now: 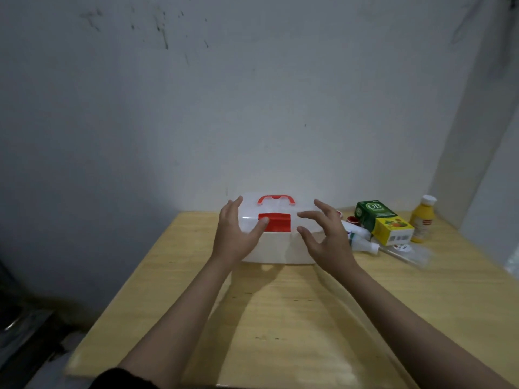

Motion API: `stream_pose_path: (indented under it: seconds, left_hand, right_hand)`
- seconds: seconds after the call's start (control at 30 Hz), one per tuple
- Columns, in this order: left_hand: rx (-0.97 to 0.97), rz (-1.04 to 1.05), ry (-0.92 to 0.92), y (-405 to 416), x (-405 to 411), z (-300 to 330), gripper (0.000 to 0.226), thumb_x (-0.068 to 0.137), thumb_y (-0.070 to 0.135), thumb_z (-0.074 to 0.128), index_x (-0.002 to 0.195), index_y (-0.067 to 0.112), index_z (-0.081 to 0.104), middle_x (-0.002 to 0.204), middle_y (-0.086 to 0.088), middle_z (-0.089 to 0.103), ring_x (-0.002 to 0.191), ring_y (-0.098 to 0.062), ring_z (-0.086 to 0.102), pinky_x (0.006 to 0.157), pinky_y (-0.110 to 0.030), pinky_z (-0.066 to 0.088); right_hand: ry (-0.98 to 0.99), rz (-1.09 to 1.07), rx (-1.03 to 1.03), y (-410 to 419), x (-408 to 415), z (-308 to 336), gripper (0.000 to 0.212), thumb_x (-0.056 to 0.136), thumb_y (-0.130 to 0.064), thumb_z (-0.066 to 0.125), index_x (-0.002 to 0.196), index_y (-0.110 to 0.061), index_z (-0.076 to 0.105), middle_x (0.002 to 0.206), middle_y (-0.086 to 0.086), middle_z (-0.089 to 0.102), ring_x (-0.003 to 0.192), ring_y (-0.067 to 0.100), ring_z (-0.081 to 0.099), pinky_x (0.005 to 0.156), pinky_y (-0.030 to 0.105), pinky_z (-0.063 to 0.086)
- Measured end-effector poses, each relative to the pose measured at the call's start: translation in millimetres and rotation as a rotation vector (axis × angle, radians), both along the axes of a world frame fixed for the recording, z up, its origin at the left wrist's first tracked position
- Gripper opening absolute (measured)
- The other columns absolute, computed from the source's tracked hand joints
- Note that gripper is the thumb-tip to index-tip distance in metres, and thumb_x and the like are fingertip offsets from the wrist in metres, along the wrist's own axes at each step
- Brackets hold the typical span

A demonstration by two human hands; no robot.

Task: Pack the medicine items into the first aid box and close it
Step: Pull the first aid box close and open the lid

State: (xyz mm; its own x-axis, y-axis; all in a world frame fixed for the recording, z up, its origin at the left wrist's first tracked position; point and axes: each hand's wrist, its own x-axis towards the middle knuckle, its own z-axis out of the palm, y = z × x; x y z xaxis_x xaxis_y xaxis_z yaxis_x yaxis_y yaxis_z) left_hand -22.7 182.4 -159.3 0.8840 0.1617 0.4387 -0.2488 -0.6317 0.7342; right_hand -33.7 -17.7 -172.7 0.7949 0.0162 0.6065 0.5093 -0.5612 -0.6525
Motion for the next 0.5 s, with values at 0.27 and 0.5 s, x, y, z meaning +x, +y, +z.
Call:
stream_pose_path:
  seconds: [0.27, 0.5]
  left_hand:
    - [-0.078, 0.126, 0.054, -14, -6, -4, 0.093, 0.074, 0.059, 0.066, 0.147, 0.021, 0.022, 0.154, -0.005, 0.030, 0.139, -0.026, 0.034, 0.101, -0.038, 0.042]
    - [-0.151, 0.107, 0.056, -15, -9, -6, 0.108, 0.066, 0.057, 0.075, 0.148, 0.021, 0.015, 0.155, -0.006, 0.026, 0.140, -0.025, 0.031, 0.094, -0.028, 0.036]
  right_hand:
    - [0.050, 0.060, -0.077, 3, 0, -4, 0.033, 0.088, -0.022, 0.062, 0.110, -0.047, 0.059, 0.157, 0.001, 0.022, 0.148, 0.028, 0.005, 0.113, 0.044, 0.012]
    - [0.073, 0.035, -0.218, 7, -5, 4, 0.046, 0.090, -0.031, 0.059, 0.120, -0.061, 0.042, 0.158, 0.002, 0.018, 0.147, 0.031, 0.001, 0.114, 0.052, 0.012]
